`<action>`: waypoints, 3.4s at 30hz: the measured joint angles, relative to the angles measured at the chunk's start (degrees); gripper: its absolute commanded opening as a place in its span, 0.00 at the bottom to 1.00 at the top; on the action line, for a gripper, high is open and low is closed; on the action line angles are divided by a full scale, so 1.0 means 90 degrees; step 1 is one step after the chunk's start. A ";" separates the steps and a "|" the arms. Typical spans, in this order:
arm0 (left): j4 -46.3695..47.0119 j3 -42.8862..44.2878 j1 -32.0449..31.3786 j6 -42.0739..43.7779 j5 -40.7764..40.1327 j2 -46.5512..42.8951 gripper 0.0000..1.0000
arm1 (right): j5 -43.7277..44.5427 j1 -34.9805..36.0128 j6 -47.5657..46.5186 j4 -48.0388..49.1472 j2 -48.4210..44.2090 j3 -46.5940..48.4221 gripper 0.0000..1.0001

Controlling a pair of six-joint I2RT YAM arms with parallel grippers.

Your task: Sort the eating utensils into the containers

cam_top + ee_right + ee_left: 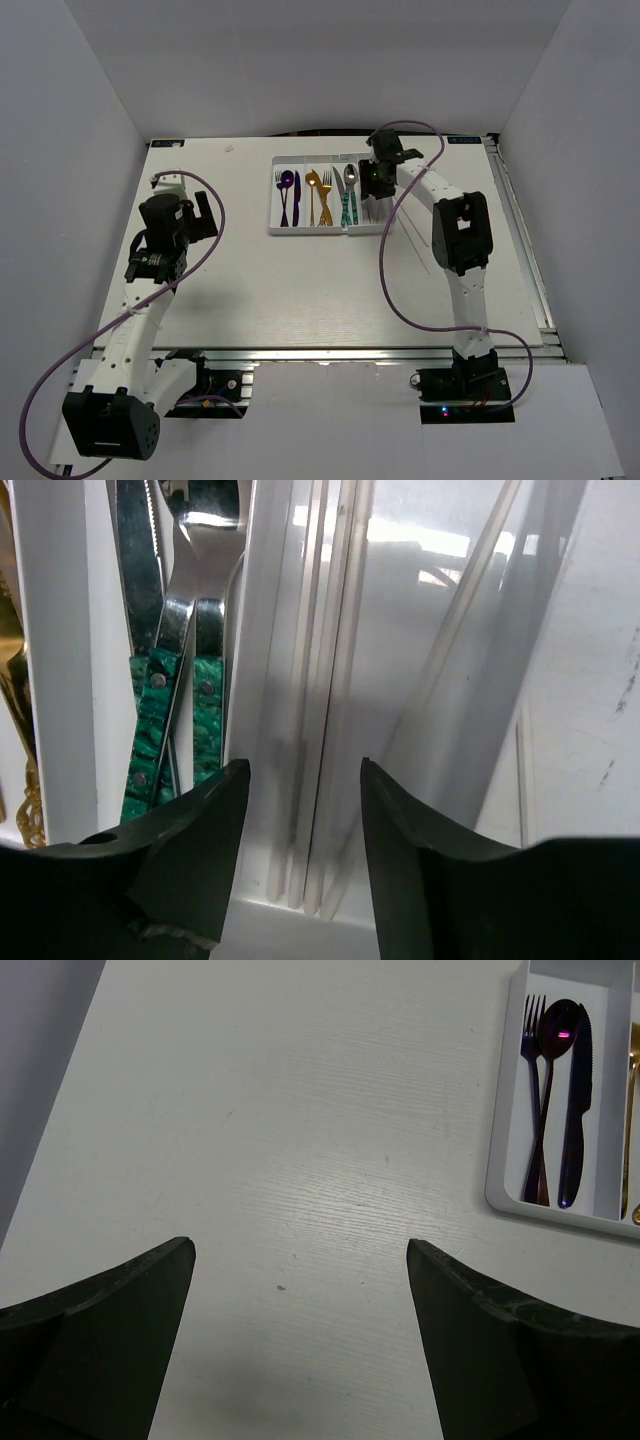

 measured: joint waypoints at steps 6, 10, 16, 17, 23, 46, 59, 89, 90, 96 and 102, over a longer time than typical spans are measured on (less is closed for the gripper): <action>0.0010 0.0000 0.0000 -0.0002 0.0002 -0.0039 0.98 | -0.0175 -0.0022 -0.0165 -0.0131 -0.0503 -0.0199 0.63; 0.0070 0.0000 0.0000 -0.0015 0.0007 -0.0051 0.98 | -0.0146 -0.0039 -0.0607 -0.0090 -0.1343 -0.0372 0.59; 0.0202 0.0000 0.0000 -0.0019 0.0012 -0.0051 0.98 | 0.0165 -0.0272 -0.1846 -0.0151 -0.2497 -0.1047 0.50; 0.0216 0.0000 0.0000 -0.0017 0.0012 -0.0049 0.98 | 0.0260 -0.0376 -0.2028 -0.0221 -0.2528 -0.1173 0.50; 0.0238 -0.0002 0.0000 -0.0017 0.0015 -0.0039 0.98 | 0.0714 -0.0979 -0.2752 -0.0755 -0.2259 -0.2110 0.52; 0.0379 -0.0005 0.0000 -0.0044 0.0017 0.0369 0.98 | 0.0250 -0.1180 -0.3140 -0.1253 -0.0996 -0.1700 0.48; 0.0376 -0.0002 0.0000 -0.0019 0.0002 0.0551 0.98 | -0.0141 -0.1214 -0.3160 -0.1586 -0.0384 -0.0903 0.00; 0.0444 -0.0002 0.0000 0.0056 -0.0005 0.0430 0.98 | -0.1107 -0.0274 0.0333 -0.0119 -0.1071 0.0109 0.00; 0.0444 -0.0002 0.0000 0.0056 -0.0012 0.0430 0.98 | -0.1115 -0.0274 0.0398 -0.0129 -0.0903 0.0109 0.00; 0.0442 -0.0002 0.0000 0.0053 -0.0049 0.0432 0.98 | -0.1122 -0.0333 0.0627 -0.0231 -0.0491 -0.0199 0.00; 0.0418 -0.0002 0.0000 0.0029 -0.0109 0.0432 0.98 | -0.1129 -0.0372 0.0653 -0.0253 -0.0488 -0.0403 0.00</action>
